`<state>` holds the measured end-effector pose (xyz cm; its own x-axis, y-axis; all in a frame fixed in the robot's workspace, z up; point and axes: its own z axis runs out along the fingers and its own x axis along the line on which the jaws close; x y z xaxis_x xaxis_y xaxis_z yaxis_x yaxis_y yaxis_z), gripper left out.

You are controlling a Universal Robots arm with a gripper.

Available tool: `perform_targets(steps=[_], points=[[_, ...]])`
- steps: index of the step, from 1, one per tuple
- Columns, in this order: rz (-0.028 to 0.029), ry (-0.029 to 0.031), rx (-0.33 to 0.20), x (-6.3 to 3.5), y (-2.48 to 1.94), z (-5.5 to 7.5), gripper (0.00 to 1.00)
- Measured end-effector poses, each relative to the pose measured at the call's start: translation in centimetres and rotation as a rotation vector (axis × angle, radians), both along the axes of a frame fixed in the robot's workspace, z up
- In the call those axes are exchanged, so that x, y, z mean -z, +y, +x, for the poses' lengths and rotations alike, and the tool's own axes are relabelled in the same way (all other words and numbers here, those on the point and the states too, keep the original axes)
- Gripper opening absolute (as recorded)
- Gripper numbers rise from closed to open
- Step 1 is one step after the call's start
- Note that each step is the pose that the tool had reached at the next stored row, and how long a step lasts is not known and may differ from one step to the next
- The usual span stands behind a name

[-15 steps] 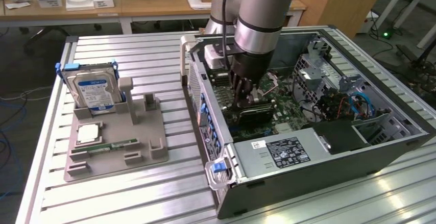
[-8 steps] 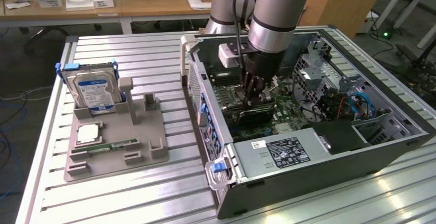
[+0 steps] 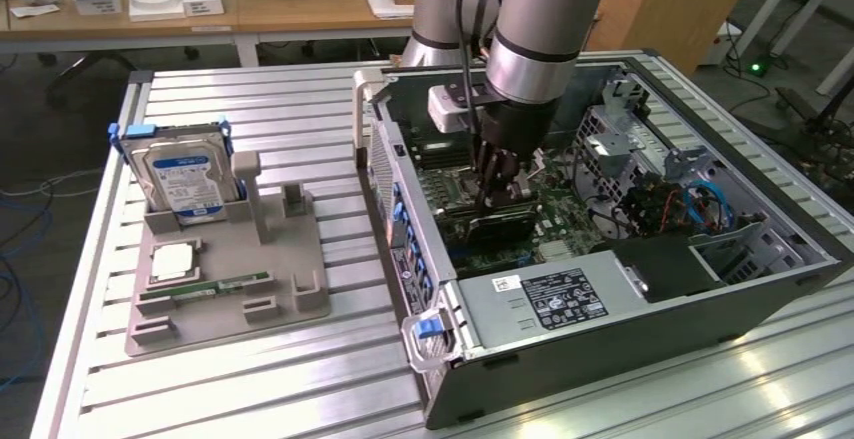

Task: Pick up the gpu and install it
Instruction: 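Press down on the gpu until it lock into place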

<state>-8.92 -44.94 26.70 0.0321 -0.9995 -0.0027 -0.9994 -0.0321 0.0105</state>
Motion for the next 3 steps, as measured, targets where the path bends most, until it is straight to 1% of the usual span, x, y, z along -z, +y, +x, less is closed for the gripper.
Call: perform_targets(steps=[3], points=[[0.0001,0.0,0.0,0.01,0.0,0.0,0.1]])
